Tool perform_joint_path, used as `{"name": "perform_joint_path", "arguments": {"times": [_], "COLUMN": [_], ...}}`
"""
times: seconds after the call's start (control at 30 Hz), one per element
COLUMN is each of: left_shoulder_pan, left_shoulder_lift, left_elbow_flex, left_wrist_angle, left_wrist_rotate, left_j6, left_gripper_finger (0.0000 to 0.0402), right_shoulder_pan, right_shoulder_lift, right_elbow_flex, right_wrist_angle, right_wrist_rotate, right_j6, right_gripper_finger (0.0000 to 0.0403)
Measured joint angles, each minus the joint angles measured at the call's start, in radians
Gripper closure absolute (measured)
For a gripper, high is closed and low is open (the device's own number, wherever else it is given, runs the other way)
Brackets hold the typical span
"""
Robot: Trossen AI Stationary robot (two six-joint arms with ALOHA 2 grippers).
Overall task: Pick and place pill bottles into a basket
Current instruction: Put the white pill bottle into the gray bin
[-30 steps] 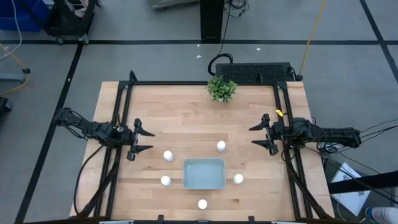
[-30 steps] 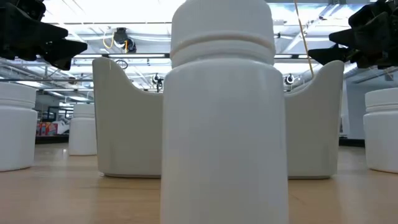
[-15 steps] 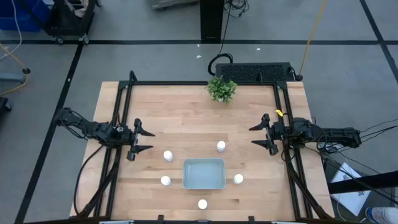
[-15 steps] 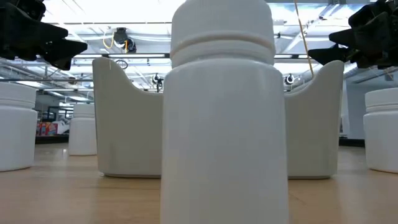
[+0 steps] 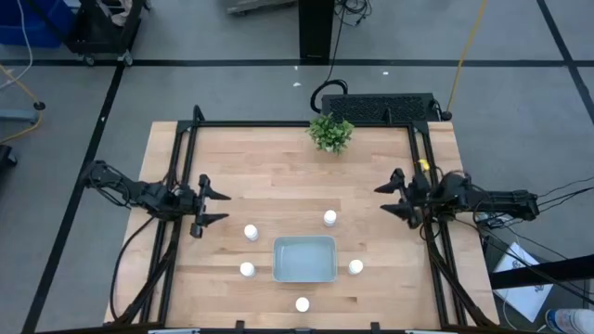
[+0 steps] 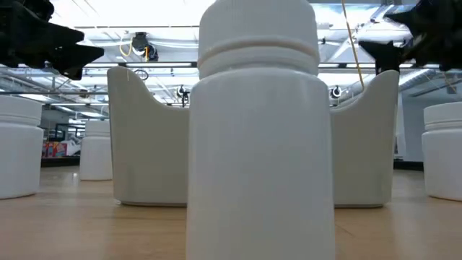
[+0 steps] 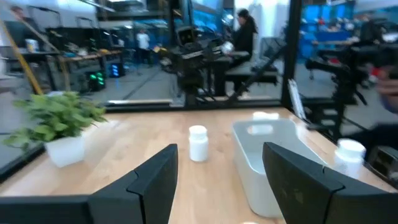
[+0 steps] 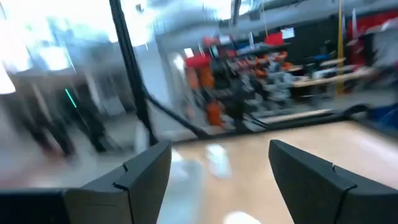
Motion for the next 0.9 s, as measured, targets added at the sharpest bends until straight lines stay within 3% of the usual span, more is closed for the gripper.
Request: {"name": "perform_joint_path", "arguments": {"times": [0.17,0.3,0.4,0.53,0.7,0.83,0.9], "left_shoulder_pan": [-0.001,0.0,0.0,0.0,0.0,0.001,0.001], "left_shoulder_lift": [0.0,0.0,0.002,0.003,0.005,0.005,0.005], "left_elbow_flex": [0.0,-0.001,-0.001,-0.001,-0.001,0.0,0.0], "left_wrist_angle": [0.082,0.256,0.403,0.519,0.507,0.521,0.527], "left_wrist_rotate": [0.021,0.017,0.028,0.055,0.053,0.039,0.019], "left_j6": [-0.106,-0.09,-0.087,-0.139,-0.133,-0.123,-0.141], "left_gripper_finger": [0.016,0.016,0.016,0.016,0.016,0.016,0.016], "right_shoulder_pan": [0.011,0.01,0.011,0.011,0.011,0.011,0.026], "right_shoulder_lift": [0.001,0.0,0.001,0.002,0.005,0.013,0.034], "right_elbow_flex": [0.0,0.0,0.0,0.0,0.0,0.0,0.0], "right_wrist_angle": [0.056,0.046,0.058,0.028,-0.079,-0.026,0.086], "right_wrist_rotate": [0.057,0.231,0.243,0.243,0.222,0.34,0.273], "right_j6": [0.377,0.575,0.686,0.624,0.473,0.538,0.499], "right_gripper_finger": [0.014,0.014,0.014,0.014,0.014,0.014,0.014]}}
